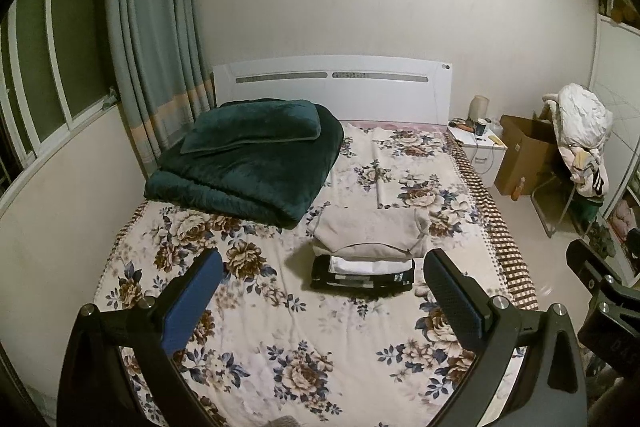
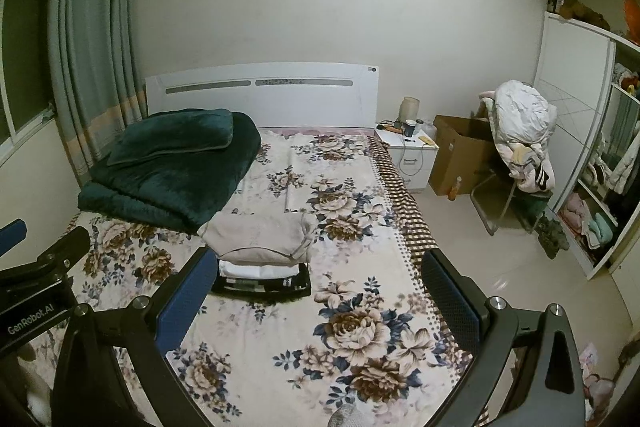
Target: Fold small clothes
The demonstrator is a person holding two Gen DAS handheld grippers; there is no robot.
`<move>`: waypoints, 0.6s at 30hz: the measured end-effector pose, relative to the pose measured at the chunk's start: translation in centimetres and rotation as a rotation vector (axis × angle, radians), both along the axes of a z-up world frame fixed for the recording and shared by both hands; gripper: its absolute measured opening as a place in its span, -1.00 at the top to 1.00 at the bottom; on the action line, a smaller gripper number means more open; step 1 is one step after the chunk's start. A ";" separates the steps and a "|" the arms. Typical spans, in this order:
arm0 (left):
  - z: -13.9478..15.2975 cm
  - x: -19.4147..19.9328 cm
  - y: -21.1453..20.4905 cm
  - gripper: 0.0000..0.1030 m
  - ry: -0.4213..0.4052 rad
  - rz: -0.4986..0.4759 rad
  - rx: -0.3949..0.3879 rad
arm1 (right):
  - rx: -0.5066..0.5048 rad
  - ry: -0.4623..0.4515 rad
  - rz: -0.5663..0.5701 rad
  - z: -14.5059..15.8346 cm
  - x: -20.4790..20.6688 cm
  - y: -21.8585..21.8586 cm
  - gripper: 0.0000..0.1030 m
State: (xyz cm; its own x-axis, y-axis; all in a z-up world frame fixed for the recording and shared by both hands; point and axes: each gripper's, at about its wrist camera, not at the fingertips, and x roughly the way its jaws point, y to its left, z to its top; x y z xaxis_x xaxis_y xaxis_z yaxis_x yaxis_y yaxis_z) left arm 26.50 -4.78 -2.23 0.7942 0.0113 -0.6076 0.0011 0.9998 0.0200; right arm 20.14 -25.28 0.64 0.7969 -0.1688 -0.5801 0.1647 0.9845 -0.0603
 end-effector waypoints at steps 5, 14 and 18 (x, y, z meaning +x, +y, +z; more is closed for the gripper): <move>0.1 -0.2 0.1 -1.00 0.001 0.003 -0.002 | 0.000 0.004 0.010 -0.2 0.4 0.3 -1.00; 0.1 -0.1 0.1 -1.00 0.000 0.002 -0.002 | 0.005 0.008 0.018 -0.4 0.7 0.2 -1.00; 0.2 -0.6 -0.1 -1.00 -0.006 0.002 -0.003 | 0.005 0.007 0.016 -0.4 0.7 0.1 -1.00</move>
